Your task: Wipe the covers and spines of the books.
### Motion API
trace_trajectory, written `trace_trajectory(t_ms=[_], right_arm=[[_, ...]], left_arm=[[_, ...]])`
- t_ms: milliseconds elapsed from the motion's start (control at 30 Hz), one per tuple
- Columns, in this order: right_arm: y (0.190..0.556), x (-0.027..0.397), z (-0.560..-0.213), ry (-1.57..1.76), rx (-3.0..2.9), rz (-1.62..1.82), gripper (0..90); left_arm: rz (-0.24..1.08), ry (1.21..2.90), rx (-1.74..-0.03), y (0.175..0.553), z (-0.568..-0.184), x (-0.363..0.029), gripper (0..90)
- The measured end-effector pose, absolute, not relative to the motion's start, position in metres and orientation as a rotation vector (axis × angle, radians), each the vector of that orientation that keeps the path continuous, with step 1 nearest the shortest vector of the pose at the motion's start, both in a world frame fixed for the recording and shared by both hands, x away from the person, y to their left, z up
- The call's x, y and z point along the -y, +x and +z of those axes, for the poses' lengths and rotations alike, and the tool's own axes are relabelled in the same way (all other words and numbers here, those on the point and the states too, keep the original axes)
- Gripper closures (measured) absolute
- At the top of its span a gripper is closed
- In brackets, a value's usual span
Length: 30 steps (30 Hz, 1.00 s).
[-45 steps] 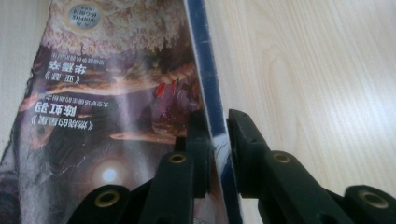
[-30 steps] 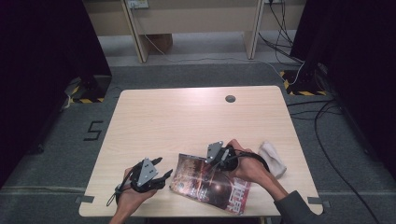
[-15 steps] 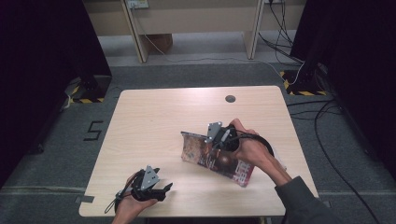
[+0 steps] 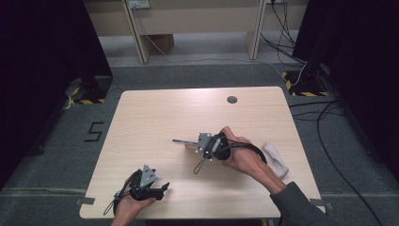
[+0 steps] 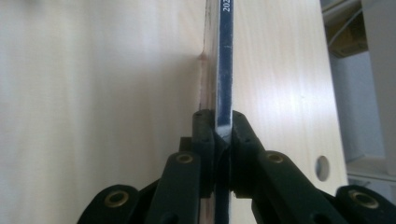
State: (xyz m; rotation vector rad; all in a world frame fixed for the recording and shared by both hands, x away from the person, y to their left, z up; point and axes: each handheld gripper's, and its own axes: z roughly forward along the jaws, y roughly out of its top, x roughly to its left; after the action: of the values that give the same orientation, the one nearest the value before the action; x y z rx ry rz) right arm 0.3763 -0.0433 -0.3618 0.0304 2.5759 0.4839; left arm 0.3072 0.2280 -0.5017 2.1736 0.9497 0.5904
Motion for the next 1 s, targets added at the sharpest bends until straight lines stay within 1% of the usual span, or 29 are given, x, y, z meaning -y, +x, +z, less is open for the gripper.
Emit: trace_trajectory(t_ms=[133,200,233,433,467,567,700,767,800,833,900,1000], right_arm=[[0.366,0.049,-0.368,0.014,-2.607,0.516,83.5],[0.356,0.056,-0.379,0.024,-2.648,0.566,83.5],[0.356,0.056,-0.379,0.024,-2.648,0.566,83.5],[0.341,0.071,-0.413,0.062,-2.715,0.639,83.3],[0.338,0.075,-0.424,0.050,-2.746,0.672,82.6],[0.333,0.077,-0.434,0.061,-2.765,0.683,81.5],[0.325,0.079,-0.445,0.047,-2.774,0.702,78.6],[0.322,0.082,-0.450,0.056,-2.775,0.731,77.1],[0.320,0.084,-0.453,0.082,-2.781,0.749,75.6],[0.318,0.088,-0.459,0.104,-2.801,0.771,72.3],[0.317,0.090,-0.461,0.102,-2.809,0.765,71.4],[0.315,0.097,-0.468,0.149,-2.818,0.773,66.3]], left_arm=[[0.591,2.181,-0.956,0.309,-0.502,-0.228,26.2],[0.600,2.172,-0.961,0.312,-0.502,-0.228,26.3],[0.605,2.163,-0.972,0.314,-0.501,-0.229,26.3],[0.617,2.094,-1.032,0.323,-0.497,-0.234,26.1],[0.617,2.076,-1.044,0.325,-0.495,-0.235,24.8],[0.615,2.033,-1.072,0.332,-0.490,-0.234,23.9],[0.628,2.030,-1.065,0.342,-0.488,-0.220,23.3],[0.624,2.063,-1.028,0.345,-0.488,-0.209,23.0],[0.617,2.078,-1.007,0.346,-0.489,-0.202,23.0],[0.610,2.094,-0.989,0.347,-0.489,-0.196,23.1],[0.610,2.125,-0.948,0.347,-0.491,-0.184,23.4],[0.598,2.156,-0.879,0.348,-0.492,-0.169,24.0]])
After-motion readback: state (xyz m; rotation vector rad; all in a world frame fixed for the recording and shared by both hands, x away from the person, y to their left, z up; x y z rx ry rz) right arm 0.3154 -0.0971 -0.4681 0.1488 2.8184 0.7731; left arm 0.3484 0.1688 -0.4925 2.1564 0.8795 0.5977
